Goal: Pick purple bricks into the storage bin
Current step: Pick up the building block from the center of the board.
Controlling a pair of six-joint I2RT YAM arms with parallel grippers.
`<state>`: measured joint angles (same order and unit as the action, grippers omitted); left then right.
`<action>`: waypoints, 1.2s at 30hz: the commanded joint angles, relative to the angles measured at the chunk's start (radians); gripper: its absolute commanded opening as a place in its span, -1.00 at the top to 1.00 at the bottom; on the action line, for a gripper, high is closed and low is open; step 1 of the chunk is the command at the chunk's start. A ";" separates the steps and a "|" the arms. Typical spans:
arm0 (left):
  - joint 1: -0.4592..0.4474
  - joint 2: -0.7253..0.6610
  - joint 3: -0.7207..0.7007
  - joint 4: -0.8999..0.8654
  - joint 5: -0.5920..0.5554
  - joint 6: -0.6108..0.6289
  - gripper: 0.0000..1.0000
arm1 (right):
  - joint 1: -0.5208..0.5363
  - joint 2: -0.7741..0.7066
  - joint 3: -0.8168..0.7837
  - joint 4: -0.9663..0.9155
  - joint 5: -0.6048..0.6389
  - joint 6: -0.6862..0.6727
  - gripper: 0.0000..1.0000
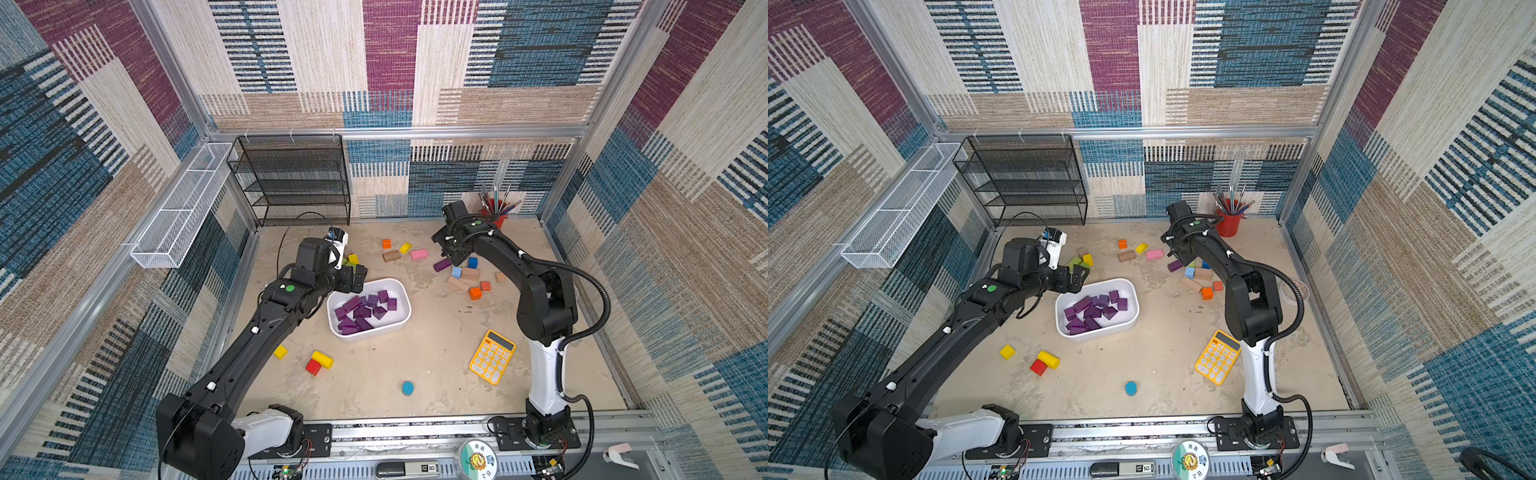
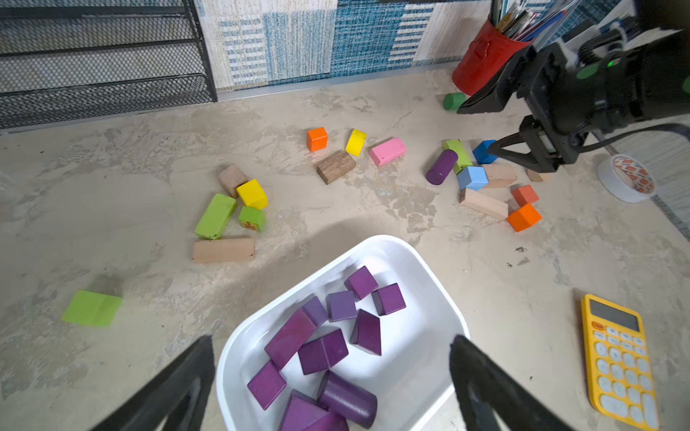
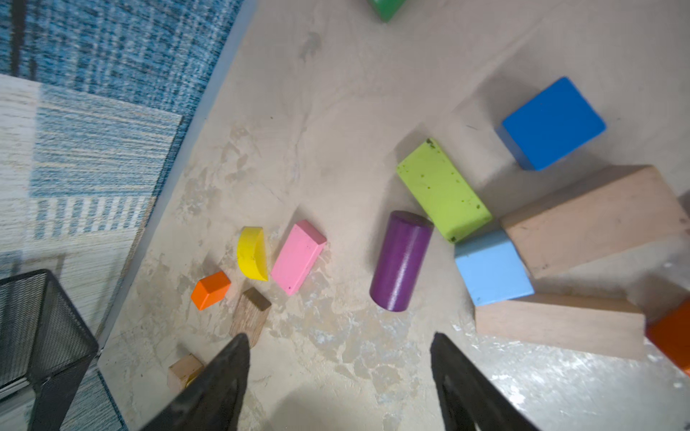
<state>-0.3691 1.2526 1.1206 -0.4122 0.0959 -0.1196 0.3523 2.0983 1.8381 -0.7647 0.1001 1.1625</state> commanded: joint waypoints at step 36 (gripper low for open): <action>-0.002 0.025 -0.009 0.053 0.055 -0.018 -0.98 | 0.024 0.189 0.133 -0.107 -0.019 0.132 -0.26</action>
<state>-0.3725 1.2770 1.1088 -0.3779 0.1616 -0.1280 0.3737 2.2776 1.9659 -0.8654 0.0856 1.2854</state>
